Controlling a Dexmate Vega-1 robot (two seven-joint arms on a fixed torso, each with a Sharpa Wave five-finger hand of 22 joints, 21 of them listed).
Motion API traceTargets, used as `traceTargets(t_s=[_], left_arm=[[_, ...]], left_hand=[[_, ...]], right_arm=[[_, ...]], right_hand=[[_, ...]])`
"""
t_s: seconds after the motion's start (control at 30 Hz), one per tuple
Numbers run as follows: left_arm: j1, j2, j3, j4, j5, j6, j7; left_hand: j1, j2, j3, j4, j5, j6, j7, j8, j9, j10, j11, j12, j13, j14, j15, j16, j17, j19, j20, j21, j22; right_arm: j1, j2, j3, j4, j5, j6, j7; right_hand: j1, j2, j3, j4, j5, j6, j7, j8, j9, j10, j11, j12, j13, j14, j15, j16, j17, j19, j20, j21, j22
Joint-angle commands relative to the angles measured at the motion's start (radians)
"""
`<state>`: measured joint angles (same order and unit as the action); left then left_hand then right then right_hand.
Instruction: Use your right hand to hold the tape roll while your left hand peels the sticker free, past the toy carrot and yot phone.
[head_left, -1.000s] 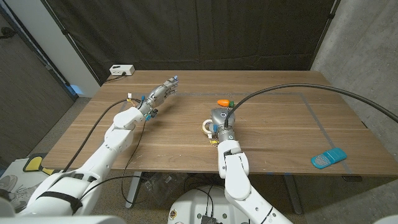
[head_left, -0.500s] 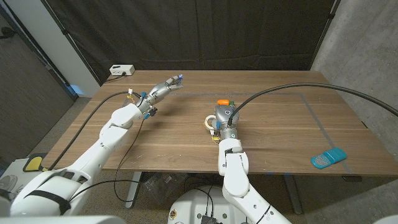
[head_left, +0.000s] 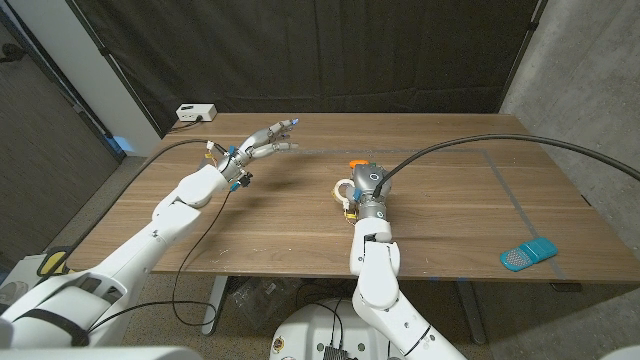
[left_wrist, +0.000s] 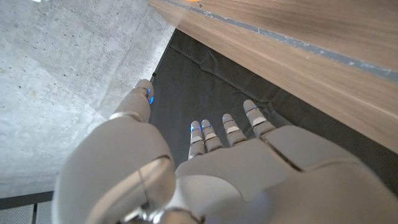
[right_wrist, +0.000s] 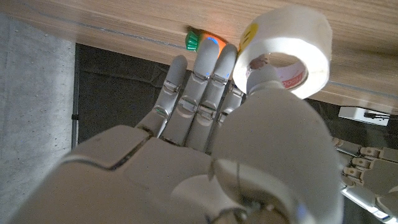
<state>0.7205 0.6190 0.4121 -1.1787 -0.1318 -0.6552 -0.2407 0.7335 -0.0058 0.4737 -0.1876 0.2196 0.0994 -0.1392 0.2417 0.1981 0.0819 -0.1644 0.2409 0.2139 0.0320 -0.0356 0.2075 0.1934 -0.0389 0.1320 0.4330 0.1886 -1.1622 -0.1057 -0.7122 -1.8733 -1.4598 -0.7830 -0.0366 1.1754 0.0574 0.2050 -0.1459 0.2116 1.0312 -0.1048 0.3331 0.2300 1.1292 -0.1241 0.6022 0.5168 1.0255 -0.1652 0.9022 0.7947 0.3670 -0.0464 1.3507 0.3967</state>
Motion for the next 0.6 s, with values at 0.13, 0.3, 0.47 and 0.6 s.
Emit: traceTargets(t_s=[0.13, 0.3, 0.47, 0.6], left_arm=[[-0.034, 0.100, 0.116, -0.059, 0.053, -0.082, 0.097], [-0.040, 0.129, 0.147, -0.090, 0.077, -0.088, 0.133], [-0.048, 0.157, 0.172, -0.122, 0.116, -0.086, 0.174], [-0.052, 0.172, 0.191, -0.139, 0.142, -0.085, 0.210]], left_hand=[[0.054, -0.017, 0.012, 0.005, 0.008, 0.006, -0.028, 0.008, 0.006, -0.002, -0.019, 0.008, 0.013, -0.012, 0.009, 0.000, 0.011, -0.016, -0.007, -0.013, 0.004], [0.066, -0.028, 0.008, 0.013, 0.010, -0.010, -0.036, 0.001, 0.009, -0.017, -0.016, 0.004, 0.020, -0.031, 0.019, -0.002, 0.018, -0.038, -0.008, -0.024, 0.005], [0.071, -0.030, 0.006, 0.019, 0.011, -0.017, -0.042, -0.002, 0.010, -0.023, -0.018, 0.004, 0.025, -0.042, 0.023, -0.001, 0.024, -0.048, -0.009, -0.030, 0.005], [0.079, -0.030, 0.005, 0.025, 0.011, -0.004, -0.067, 0.004, 0.014, -0.027, -0.014, 0.006, 0.033, -0.052, 0.024, 0.002, 0.032, -0.061, -0.006, -0.037, 0.006]], right_arm=[[0.017, 0.056, 0.012, -0.015, 0.074, -0.050, -0.046], [0.028, 0.074, 0.011, -0.014, 0.092, -0.066, -0.057], [0.037, 0.081, 0.005, -0.015, 0.104, -0.073, -0.072], [0.041, 0.095, 0.006, -0.013, 0.117, -0.086, -0.090]], right_hand=[[0.055, 0.045, -0.007, 0.000, 0.001, 0.016, 0.015, 0.006, 0.007, 0.038, -0.018, 0.000, 0.008, 0.027, -0.065, 0.014, 0.013, 0.005, -0.075, 0.027, 0.001], [0.058, 0.043, -0.009, -0.001, -0.001, 0.021, 0.022, 0.007, 0.008, 0.046, -0.012, -0.002, 0.011, 0.029, -0.065, 0.015, 0.017, 0.009, -0.072, 0.045, -0.003], [0.060, 0.041, -0.010, -0.002, -0.002, 0.024, 0.023, 0.007, 0.008, 0.050, -0.010, -0.004, 0.011, 0.035, -0.065, 0.020, 0.023, 0.014, -0.070, 0.056, -0.007], [0.062, 0.040, -0.010, -0.003, -0.004, 0.024, 0.026, 0.006, 0.009, 0.054, -0.011, -0.006, 0.013, 0.038, -0.065, 0.022, 0.027, 0.016, -0.070, 0.067, -0.011]])
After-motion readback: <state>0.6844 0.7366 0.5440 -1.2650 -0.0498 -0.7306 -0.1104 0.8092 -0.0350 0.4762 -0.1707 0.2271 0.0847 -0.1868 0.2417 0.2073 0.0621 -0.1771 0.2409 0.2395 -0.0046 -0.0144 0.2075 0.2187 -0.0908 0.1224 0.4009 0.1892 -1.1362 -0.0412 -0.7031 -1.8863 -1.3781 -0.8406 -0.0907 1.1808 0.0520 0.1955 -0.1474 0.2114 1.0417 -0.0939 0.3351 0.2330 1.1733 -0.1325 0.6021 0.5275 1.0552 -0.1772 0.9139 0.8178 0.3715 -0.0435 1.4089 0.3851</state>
